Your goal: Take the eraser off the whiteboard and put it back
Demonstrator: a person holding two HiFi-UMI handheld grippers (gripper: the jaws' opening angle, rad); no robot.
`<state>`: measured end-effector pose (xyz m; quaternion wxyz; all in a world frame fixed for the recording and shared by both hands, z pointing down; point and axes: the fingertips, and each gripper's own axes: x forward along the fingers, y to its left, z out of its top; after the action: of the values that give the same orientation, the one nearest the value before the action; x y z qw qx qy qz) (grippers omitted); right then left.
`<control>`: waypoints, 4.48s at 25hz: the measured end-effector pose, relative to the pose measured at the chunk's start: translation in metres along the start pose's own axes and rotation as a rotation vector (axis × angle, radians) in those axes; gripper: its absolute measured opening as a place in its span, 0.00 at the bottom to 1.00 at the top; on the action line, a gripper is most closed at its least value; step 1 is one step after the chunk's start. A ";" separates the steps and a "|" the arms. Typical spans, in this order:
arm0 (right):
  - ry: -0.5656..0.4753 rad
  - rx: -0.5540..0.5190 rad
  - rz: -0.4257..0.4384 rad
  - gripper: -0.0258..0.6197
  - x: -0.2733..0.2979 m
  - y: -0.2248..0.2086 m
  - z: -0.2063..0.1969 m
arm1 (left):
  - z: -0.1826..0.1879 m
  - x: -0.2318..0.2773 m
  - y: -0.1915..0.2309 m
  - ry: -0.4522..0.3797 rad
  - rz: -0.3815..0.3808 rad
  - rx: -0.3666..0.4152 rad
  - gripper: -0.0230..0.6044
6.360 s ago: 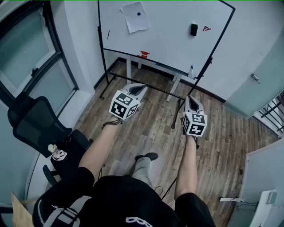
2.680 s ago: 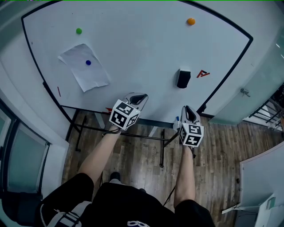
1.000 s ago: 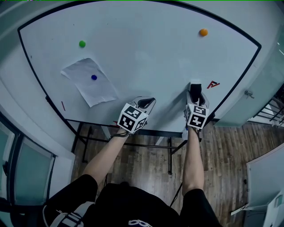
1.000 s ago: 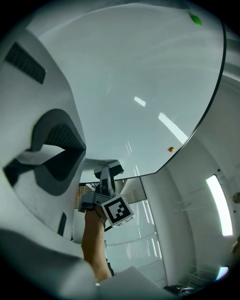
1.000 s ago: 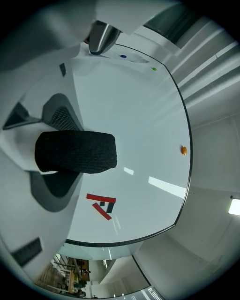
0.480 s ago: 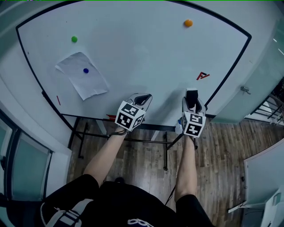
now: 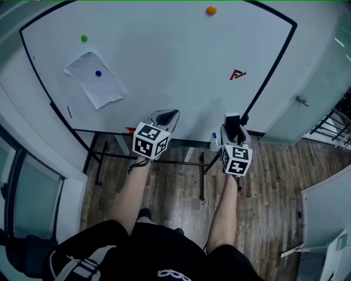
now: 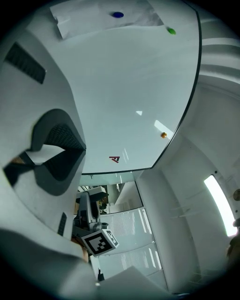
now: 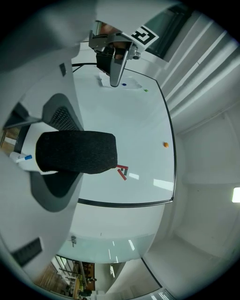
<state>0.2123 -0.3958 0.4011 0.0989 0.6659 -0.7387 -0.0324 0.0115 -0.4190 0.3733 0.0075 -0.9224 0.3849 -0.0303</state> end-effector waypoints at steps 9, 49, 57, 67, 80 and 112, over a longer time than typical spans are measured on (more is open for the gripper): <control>0.031 0.036 0.031 0.43 -0.046 -0.011 -0.035 | -0.016 -0.016 -0.070 0.020 -0.014 0.008 0.07; 0.103 0.097 0.128 0.43 -0.097 -0.003 -0.100 | -0.079 -0.058 -0.112 0.110 0.070 -0.036 0.07; 0.094 0.105 0.126 0.43 -0.098 -0.005 -0.098 | -0.077 -0.056 -0.114 0.111 0.063 -0.024 0.07; 0.099 0.114 0.120 0.43 -0.105 -0.004 -0.100 | -0.079 -0.061 -0.116 0.114 0.064 -0.029 0.07; 0.119 0.111 0.126 0.43 -0.116 -0.003 -0.110 | -0.088 -0.070 -0.117 0.116 0.080 -0.057 0.07; 0.053 0.049 0.031 0.43 -0.010 0.037 -0.022 | -0.048 -0.049 0.037 0.057 0.125 -0.070 0.07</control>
<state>0.1811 -0.3794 0.4287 0.1025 0.6572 -0.7467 0.0050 -0.0522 -0.4098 0.4171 -0.0336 -0.8950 0.4427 -0.0424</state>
